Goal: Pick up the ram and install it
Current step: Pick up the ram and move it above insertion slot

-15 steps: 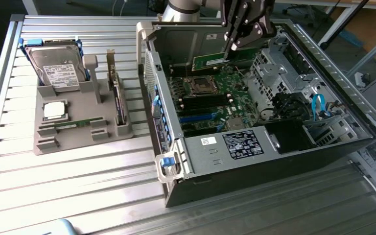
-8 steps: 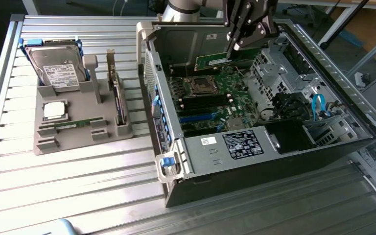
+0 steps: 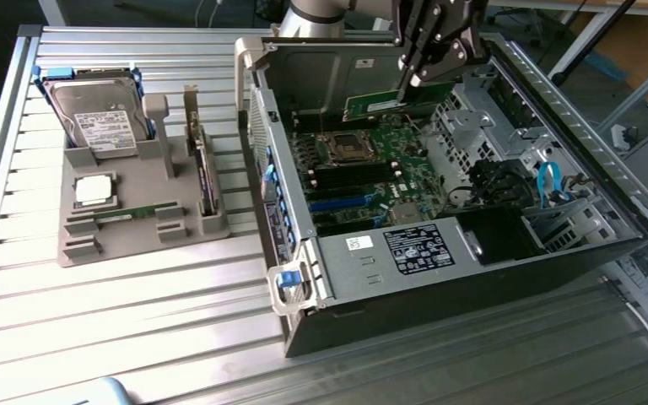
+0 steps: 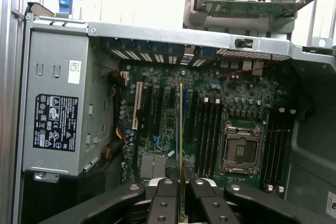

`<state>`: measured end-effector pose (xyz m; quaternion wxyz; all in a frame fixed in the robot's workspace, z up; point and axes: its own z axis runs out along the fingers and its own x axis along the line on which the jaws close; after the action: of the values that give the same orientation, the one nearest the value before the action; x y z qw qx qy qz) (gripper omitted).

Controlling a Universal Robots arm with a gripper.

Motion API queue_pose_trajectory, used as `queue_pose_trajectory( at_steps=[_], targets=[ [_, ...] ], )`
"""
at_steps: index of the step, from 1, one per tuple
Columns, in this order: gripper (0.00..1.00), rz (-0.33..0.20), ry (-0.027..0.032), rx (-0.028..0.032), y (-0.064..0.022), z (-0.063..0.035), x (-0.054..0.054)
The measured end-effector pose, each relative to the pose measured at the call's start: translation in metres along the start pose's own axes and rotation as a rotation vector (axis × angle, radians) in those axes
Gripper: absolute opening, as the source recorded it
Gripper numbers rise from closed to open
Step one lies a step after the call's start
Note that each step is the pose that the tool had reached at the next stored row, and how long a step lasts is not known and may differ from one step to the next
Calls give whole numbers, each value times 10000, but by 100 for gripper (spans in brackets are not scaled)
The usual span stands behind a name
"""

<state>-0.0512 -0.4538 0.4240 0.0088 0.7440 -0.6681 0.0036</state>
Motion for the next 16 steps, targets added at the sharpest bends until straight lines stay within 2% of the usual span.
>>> queue_pose_trajectory(
  at_steps=[11,16],
  targets=[
    [14,0,0,0,-156,1,12],
    [14,0,0,0,-197,1,16]
  ],
)
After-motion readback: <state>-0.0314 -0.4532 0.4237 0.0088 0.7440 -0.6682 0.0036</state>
